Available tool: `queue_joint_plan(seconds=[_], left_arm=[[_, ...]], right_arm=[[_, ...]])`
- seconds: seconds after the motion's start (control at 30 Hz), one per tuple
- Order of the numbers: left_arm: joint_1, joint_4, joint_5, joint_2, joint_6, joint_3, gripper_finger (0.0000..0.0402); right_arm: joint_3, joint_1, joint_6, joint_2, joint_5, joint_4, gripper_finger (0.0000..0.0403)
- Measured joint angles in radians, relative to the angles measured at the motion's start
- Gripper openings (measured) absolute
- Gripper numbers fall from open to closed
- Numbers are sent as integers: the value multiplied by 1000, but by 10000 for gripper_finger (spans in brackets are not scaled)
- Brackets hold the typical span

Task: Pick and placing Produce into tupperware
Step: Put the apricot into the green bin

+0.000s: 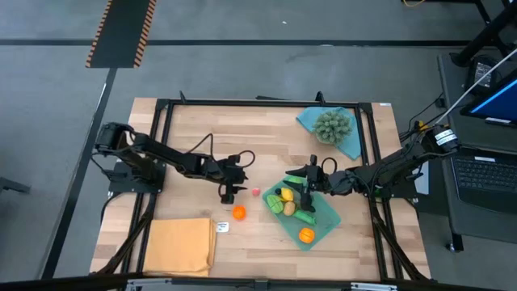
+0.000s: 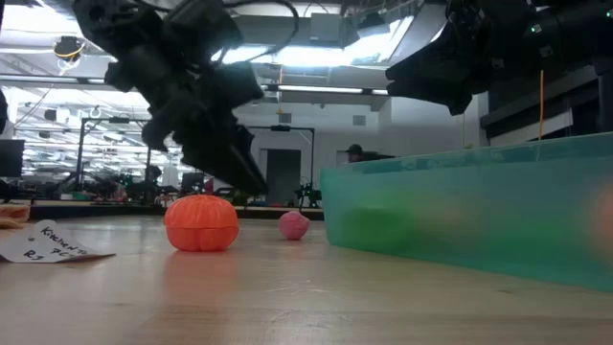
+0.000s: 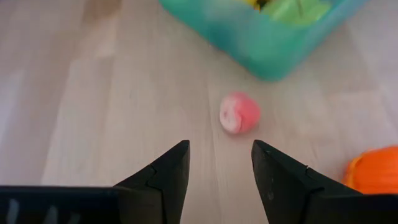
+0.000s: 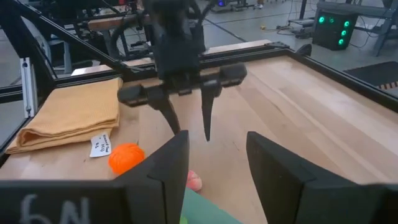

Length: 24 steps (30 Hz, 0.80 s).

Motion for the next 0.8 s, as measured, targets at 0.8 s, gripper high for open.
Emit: queue_joint_plan(seconds=[0.8], left_arm=[[-11,191,100,156,0,-1,165]], right_arm=[[0,0,-16,0,0,1,163]])
